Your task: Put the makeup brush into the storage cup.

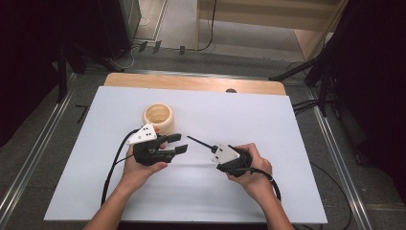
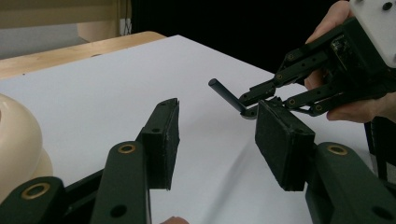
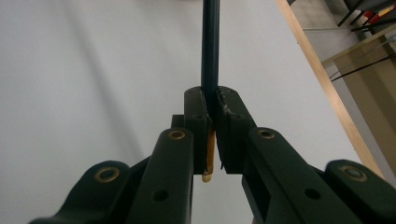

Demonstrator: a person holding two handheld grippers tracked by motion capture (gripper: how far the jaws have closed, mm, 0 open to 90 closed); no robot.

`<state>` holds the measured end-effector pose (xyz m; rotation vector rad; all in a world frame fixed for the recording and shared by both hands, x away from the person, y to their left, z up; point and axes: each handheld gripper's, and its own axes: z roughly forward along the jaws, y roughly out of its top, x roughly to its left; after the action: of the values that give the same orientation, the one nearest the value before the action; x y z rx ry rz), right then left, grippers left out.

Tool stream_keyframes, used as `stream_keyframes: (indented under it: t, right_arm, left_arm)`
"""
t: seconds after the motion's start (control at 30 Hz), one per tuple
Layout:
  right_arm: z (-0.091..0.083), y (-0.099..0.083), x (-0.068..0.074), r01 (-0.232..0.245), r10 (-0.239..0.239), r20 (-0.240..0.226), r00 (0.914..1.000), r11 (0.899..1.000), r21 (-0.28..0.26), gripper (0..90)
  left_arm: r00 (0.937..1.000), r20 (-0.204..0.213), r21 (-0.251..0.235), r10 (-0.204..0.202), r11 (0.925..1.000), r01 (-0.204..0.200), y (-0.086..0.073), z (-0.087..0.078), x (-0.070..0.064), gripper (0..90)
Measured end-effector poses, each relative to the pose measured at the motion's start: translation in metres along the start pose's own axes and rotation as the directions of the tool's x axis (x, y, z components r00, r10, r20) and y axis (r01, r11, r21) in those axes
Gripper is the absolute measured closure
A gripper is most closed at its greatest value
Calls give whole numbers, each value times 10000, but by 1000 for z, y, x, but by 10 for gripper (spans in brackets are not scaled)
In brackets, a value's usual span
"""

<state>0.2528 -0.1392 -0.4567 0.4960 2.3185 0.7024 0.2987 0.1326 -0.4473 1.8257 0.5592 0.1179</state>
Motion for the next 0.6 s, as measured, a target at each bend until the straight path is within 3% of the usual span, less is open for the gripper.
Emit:
stream_keyframes:
  t: [0.6]
  right_arm:
    - [1,2,5,529,-531,-123,9985,9984,-184,846]
  left_arm:
    - [9988,336,254,-368,9990,359,3,5,0,606]
